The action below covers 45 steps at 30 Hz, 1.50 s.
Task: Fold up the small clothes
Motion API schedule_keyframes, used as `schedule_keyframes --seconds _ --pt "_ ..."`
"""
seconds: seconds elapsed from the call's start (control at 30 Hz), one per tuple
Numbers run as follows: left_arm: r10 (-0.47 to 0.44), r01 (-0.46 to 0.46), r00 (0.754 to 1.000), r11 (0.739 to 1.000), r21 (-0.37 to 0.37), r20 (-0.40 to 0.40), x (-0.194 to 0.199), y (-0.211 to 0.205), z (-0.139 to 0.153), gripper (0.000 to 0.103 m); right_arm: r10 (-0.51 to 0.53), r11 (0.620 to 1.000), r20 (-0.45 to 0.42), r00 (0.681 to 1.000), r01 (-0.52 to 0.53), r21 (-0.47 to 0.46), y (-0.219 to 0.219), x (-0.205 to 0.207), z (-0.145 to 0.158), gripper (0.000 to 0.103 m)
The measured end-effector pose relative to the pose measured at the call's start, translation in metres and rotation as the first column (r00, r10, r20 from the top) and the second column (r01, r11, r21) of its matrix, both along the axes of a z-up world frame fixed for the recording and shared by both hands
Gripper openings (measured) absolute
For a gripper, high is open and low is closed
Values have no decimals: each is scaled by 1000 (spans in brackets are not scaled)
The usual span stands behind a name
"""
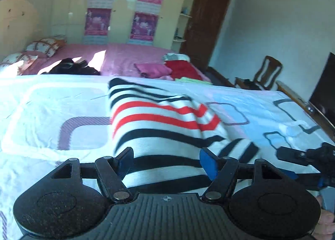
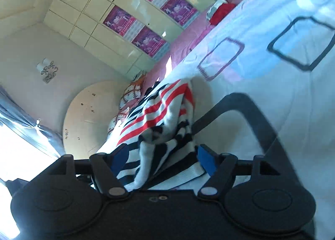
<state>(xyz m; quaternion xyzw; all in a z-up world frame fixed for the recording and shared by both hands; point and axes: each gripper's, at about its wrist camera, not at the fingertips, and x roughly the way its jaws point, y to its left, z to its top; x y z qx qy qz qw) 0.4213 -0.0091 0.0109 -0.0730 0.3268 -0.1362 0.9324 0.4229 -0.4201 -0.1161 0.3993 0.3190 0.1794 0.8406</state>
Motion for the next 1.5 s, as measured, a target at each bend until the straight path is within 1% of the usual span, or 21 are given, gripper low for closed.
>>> schedule_keyframes --seconds 0.13,0.23,0.3,0.33,0.37,0.4,0.43,0.47,0.53,0.6,0.67,0.73,0.77,0.83,0.87,0.9,0.97,1.03,1.17,1.33,1.5 --pt "49 -49 998 999 -12 -31 0 21 -14 68 47 995 -57 997 -42 91 18 15 -5 81" --pt "61 -64 996 997 -42 -65 8 18 -32 68 70 997 -108 992 -64 52 33 38 -9 85" --pt "75 -82 994 993 -79 -84 11 19 -43 68 63 998 -128 990 -64 -4 41 50 -9 80" --pt "82 -91 993 990 -105 -89 17 16 -49 68 67 997 -134 989 -72 -33 45 56 -11 74" --pt "89 -101 991 986 -129 -98 24 12 -55 68 67 995 -141 988 -77 -70 49 60 -10 60" --pt "94 -109 990 983 -148 -101 25 14 -58 68 71 988 -127 989 -88 -127 54 62 -8 46" --pt "99 -114 990 981 -158 -100 24 16 -59 68 79 976 -109 991 -99 -194 60 64 -4 24" --pt "111 -125 989 979 -160 -94 24 17 -60 68 104 965 -63 993 -116 -234 66 64 2 23" --pt "155 -161 987 973 -166 -47 15 24 -56 68 193 938 104 976 -152 -311 79 55 24 22" --pt "198 -196 980 964 -180 -9 8 33 -55 68 299 907 269 916 -184 -380 94 39 52 21" --pt "213 -214 977 953 -215 -28 7 44 -58 68 333 908 325 885 -207 -366 96 34 61 21" --pt "198 -206 978 955 -211 -58 10 46 -64 68 307 912 300 903 -189 -365 88 35 51 21" --pt "179 -191 981 962 -197 -75 12 44 -67 68 272 917 244 931 -174 -359 80 39 37 21" --pt "148 -164 983 973 -162 -109 17 38 -73 68 192 925 -1 981 -181 -334 62 55 -7 22" --pt "139 -156 984 975 -157 -113 18 36 -75 68 183 954 -23 983 -183 -237 49 55 -23 21" --pt "137 -154 984 976 -153 -115 17 34 -75 68 170 975 -22 985 -171 -138 36 51 -29 22" --pt "136 -152 985 974 -166 -104 18 36 -73 68 160 985 -35 986 -162 -63 27 49 -30 28" --pt "130 -145 988 970 -196 -88 20 38 -70 68 153 984 5 988 -152 -94 28 45 -20 35" --pt "100 -114 992 970 -213 -78 36 38 -70 68 139 984 45 989 -132 -122 29 54 -5 61" --pt "71 -97 992 958 -271 -101 55 32 -77 68 153 979 26 988 -147 -142 29 92 -5 58" --pt "95 -117 989 969 -218 -113 60 24 -79 82 203 946 9 979 -194 -261 44 114 -6 33"
